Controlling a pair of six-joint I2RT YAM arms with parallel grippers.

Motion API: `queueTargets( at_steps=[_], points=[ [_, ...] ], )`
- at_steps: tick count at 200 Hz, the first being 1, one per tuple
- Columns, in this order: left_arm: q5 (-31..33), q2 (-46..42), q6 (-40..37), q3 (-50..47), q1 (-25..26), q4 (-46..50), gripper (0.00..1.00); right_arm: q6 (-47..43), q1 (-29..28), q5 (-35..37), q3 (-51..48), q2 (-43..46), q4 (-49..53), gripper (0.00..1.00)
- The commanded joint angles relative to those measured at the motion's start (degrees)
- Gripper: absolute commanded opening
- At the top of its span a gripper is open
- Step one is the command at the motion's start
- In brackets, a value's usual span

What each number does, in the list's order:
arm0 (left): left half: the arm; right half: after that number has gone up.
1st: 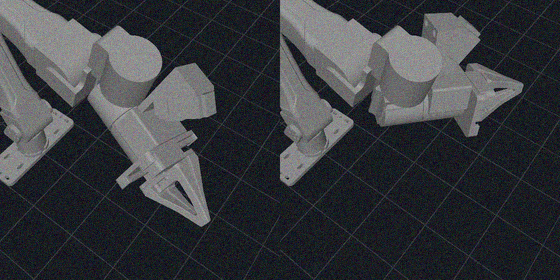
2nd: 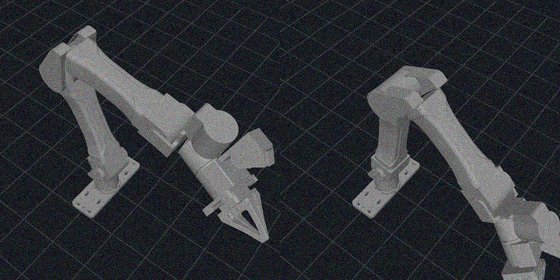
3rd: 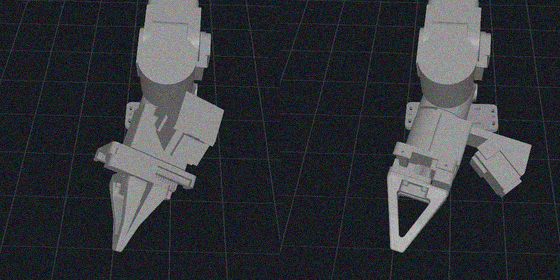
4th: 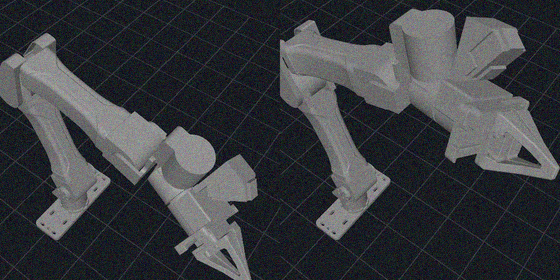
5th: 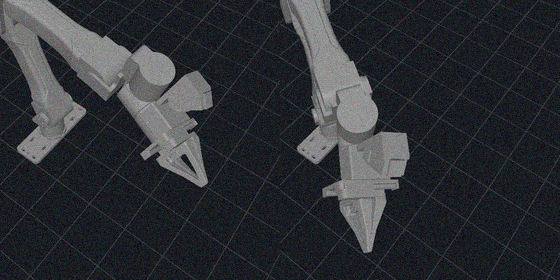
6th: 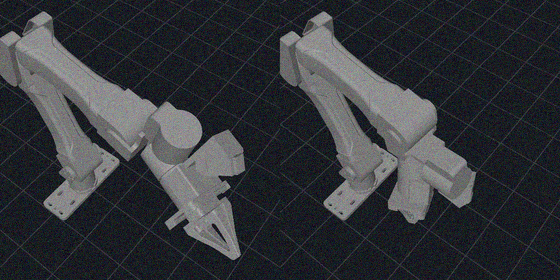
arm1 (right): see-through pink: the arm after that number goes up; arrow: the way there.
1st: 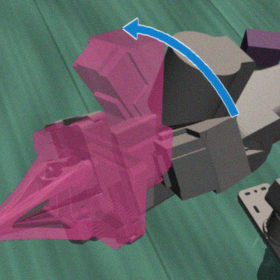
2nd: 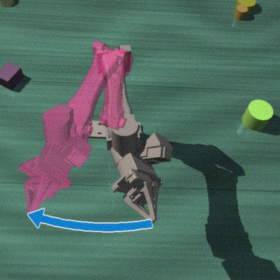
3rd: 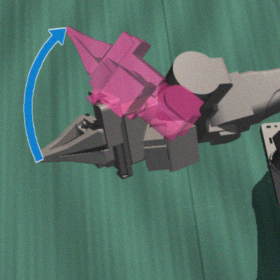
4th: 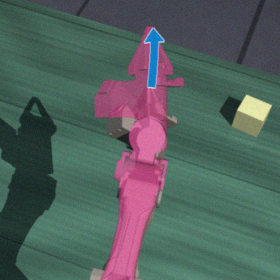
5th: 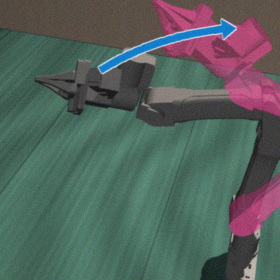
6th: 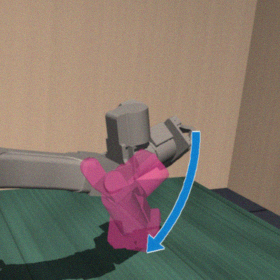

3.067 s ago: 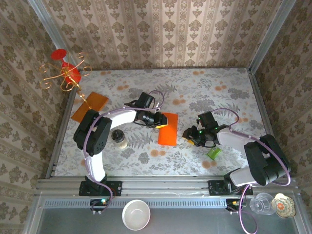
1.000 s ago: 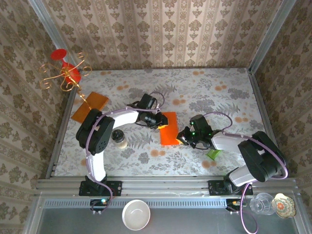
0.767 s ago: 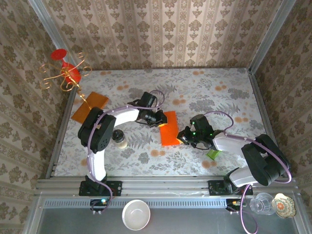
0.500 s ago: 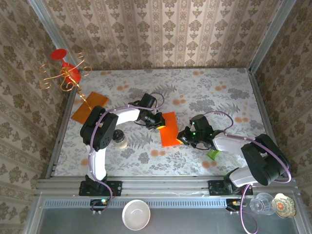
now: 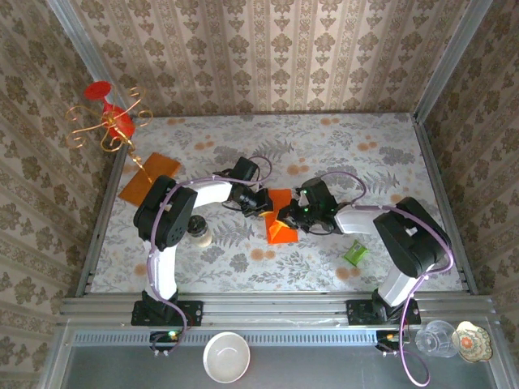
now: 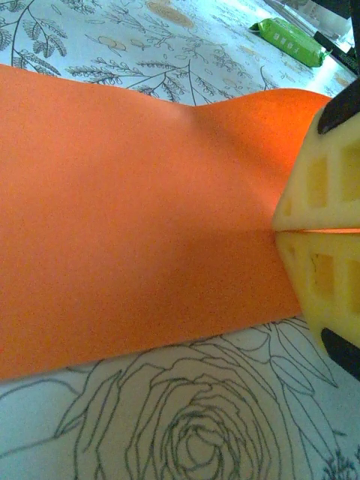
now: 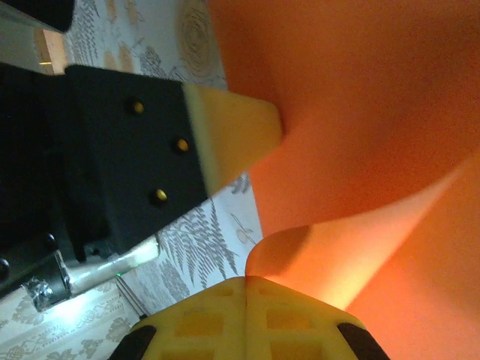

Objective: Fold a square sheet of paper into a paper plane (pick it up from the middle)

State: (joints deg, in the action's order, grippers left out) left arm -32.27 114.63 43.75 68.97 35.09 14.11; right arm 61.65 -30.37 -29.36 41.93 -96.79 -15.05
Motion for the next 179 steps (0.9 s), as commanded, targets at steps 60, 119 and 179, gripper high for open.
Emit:
queueTargets(
  at_steps=[60,119,179],
  points=[
    [-1.9,0.4,-4.5,7.2,-2.7,5.7,0.13,-1.9,-1.7,6.2,2.4,-3.7,3.6,0.0],
    [-0.9,2.9,-3.6,5.0,-2.4,5.1,0.11,0.0,-1.7,6.0,1.5,-4.8,-0.7,0.0],
    [0.5,3.1,-3.4,2.9,-2.4,4.6,0.1,0.4,-1.8,6.3,3.0,-6.4,-2.0,0.0]
  ],
)
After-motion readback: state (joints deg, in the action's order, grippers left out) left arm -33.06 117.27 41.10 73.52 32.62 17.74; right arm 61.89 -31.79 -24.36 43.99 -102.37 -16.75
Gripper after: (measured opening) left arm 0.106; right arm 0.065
